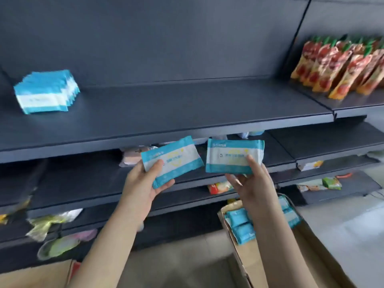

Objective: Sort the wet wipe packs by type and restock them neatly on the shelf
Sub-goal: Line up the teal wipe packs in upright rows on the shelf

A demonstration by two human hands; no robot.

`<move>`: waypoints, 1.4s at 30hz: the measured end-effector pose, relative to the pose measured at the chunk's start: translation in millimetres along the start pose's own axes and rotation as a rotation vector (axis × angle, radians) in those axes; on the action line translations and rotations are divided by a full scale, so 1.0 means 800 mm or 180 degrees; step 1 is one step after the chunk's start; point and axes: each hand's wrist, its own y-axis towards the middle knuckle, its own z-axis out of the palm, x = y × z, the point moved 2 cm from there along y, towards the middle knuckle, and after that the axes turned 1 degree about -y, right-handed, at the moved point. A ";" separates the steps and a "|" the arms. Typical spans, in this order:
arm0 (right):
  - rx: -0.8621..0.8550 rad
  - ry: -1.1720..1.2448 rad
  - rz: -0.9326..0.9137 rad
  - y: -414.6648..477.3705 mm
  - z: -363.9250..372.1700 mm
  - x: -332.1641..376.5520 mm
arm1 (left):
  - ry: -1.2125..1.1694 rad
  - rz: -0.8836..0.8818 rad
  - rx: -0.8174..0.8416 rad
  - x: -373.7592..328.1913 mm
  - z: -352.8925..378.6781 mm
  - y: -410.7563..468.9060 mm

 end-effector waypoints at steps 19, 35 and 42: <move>0.0794 -0.0862 -0.0183 -0.022 0.390 -0.246 | 0.0771 0.0743 -0.1104 -0.243 -0.403 0.086; 0.1247 -0.1876 -0.0533 0.165 0.497 -0.305 | 0.2176 0.1423 -0.0986 -0.297 -0.413 0.335; 0.1255 -0.2640 -0.0985 0.176 0.535 -0.334 | 0.2089 0.1517 -0.0763 -0.307 -0.425 0.361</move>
